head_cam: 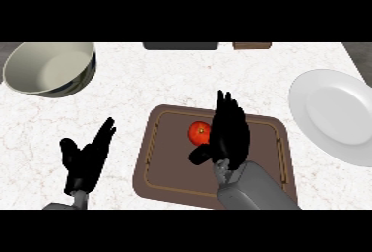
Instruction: Pick the tomato from the tray and place it in the plate
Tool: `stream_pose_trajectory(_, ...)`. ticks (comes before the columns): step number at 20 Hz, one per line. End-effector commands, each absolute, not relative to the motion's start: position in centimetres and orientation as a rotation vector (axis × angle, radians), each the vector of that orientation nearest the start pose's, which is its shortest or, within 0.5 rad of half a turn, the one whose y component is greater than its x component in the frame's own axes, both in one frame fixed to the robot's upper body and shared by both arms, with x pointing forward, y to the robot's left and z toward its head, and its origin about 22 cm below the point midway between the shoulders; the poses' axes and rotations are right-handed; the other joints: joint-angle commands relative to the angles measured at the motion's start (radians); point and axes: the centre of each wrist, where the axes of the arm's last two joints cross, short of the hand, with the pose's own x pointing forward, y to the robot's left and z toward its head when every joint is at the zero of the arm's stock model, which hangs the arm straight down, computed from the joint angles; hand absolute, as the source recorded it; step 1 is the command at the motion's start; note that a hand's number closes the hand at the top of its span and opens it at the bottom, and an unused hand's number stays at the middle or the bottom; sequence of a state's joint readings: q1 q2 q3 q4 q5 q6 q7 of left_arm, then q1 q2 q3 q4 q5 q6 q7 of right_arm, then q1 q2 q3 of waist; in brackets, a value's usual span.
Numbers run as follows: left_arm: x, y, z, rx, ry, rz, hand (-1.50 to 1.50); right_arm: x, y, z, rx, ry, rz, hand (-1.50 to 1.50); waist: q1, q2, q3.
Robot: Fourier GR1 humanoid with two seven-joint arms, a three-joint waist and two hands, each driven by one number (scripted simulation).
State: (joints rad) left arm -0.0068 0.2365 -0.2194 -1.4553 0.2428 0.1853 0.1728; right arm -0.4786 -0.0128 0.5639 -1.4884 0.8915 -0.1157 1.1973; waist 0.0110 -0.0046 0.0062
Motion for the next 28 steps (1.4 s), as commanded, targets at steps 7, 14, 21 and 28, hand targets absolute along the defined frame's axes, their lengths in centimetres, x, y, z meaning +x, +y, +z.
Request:
stream_pose_trajectory(7,23.6,24.6,-2.3,-0.003,-1.189,-0.007,0.0,29.5,-5.5,5.7,-0.89,-0.857,0.546,-1.5,0.0,0.006,-0.006)
stream_pose_trajectory(14,23.5,24.0,-3.1,-0.003,-1.185,-0.019,0.0,29.6,-3.6,4.3,-0.869,-0.808,0.699,1.5,0.006,0.007,-0.006)
stream_pose_trajectory(21,23.2,25.1,-1.9,0.002,-1.199,0.004,0.0,28.4,-3.8,3.1,-0.946,-0.839,0.726,1.5,-0.006,0.002,-0.006)
stream_pose_trajectory(28,22.8,25.1,-3.1,0.012,-1.209,-0.025,0.0,36.2,-8.3,6.6,-1.141,-0.839,0.443,1.5,0.009,0.018,-0.007)
